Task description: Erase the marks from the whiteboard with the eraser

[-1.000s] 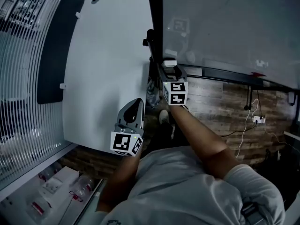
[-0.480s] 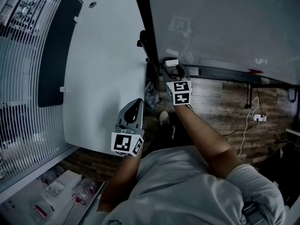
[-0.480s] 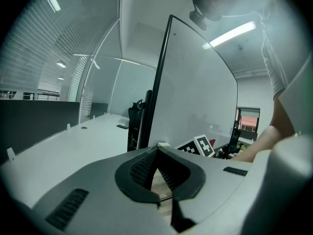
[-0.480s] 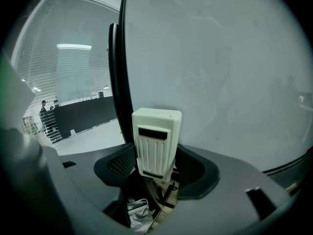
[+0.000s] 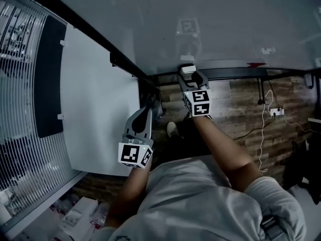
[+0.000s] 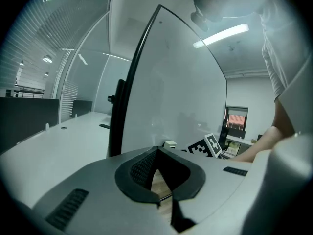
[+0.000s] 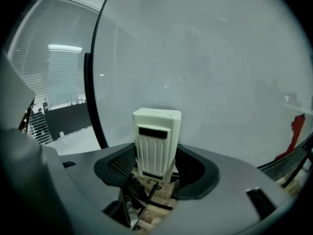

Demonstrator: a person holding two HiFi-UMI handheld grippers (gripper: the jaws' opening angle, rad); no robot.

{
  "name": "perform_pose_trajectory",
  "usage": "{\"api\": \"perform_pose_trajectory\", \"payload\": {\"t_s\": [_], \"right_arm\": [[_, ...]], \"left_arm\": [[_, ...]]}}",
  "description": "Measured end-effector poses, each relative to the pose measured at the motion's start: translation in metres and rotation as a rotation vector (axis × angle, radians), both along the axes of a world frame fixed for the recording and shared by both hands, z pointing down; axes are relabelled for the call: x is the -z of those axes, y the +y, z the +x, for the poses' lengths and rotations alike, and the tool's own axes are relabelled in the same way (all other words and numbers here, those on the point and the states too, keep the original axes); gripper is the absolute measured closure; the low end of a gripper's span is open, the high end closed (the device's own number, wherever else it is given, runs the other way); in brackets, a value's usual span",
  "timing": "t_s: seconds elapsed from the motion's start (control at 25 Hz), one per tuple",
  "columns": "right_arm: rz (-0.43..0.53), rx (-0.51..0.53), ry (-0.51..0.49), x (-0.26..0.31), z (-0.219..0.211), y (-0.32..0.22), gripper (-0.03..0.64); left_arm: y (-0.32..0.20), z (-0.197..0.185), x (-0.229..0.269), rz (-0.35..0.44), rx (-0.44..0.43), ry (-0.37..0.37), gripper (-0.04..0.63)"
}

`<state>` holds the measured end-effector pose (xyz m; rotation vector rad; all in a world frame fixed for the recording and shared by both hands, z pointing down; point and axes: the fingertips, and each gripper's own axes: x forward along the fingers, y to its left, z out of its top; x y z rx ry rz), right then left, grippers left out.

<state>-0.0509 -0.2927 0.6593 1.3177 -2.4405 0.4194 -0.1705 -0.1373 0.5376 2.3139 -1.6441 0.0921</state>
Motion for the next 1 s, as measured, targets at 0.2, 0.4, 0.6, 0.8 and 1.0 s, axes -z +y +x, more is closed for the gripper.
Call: {"api": "perform_pose_trajectory", "payload": {"t_s": [0.2,0.4,0.6,0.8,1.0], "right_arm": [[0.0,-0.086,0.006,0.004,0.075,-0.016,0.371],[0.014,-0.189,0.029,0.01,0.15,-0.033,0.371],[0.017,-0.298,0.032,0.018,0.209,-0.044,0.371],[0.018,-0.311,0.033,0.024,0.215,-0.044,0.371],[0.025,-0.326,0.003,0.036,0.206,-0.042,0.371]], "left_arm": [[-0.029,0.036,0.001,-0.003,-0.064,-0.001,0.589],[-0.056,0.073,0.001,0.005,-0.138,0.002,0.589],[-0.073,0.1,-0.001,-0.001,-0.196,0.009,0.589],[-0.078,0.109,0.003,0.004,-0.213,0.009,0.589],[-0.071,0.1,0.008,0.014,-0.195,0.012,0.589]]}}
